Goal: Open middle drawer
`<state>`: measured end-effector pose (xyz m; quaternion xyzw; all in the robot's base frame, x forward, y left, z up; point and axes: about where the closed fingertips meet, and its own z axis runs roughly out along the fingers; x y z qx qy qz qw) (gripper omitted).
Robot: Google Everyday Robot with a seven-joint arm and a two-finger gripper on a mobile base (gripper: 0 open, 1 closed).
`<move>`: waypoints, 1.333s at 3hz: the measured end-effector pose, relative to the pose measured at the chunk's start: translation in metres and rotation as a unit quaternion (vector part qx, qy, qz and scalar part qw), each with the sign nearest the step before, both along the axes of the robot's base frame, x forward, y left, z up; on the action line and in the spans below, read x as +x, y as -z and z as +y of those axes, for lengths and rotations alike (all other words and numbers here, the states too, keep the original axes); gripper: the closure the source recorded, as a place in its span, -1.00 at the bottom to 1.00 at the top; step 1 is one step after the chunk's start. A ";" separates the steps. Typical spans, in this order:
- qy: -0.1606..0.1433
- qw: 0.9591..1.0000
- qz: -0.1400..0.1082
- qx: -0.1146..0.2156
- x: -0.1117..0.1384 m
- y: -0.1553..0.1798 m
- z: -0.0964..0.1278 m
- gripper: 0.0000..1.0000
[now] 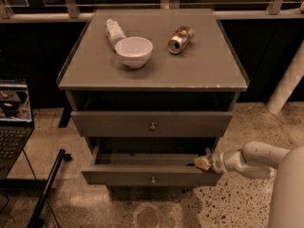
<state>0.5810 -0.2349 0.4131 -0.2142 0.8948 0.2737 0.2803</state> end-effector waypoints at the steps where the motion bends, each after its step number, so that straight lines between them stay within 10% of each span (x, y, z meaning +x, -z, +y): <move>1: -0.002 1.000 0.019 0.014 -0.021 0.000 -0.004 1.00; 4: -0.015 0.997 0.044 0.065 -0.063 -0.013 -0.013 1.00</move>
Offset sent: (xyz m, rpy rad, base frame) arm -0.0601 -0.0181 0.0134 0.1009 0.0852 0.0123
